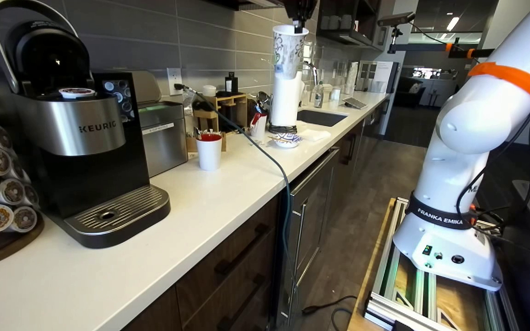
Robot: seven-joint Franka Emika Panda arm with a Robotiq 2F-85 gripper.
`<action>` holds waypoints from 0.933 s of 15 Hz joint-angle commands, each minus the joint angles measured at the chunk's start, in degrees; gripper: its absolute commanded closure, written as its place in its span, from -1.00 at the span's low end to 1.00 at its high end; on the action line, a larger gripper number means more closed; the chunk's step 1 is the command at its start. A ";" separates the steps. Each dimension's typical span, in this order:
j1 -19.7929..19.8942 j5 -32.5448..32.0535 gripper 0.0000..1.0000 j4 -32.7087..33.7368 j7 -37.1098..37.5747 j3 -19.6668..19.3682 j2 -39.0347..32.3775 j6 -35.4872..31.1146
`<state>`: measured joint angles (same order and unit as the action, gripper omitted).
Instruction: Pick up the cup and put it on the counter
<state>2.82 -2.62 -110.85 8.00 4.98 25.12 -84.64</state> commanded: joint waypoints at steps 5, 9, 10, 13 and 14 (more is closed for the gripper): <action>-0.55 3.99 0.93 -5.44 3.85 -1.89 0.35 -3.85; -0.72 4.71 0.98 -5.59 3.86 -2.04 -1.82 -4.12; -1.09 5.85 0.98 -6.62 3.50 -2.14 -3.09 -5.67; -2.52 10.25 0.98 -11.15 2.66 -1.97 -5.81 -15.41; -3.06 11.93 0.98 -12.54 1.73 -2.01 -7.11 -19.43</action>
<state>1.68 4.67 -119.25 11.59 3.45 20.78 -94.87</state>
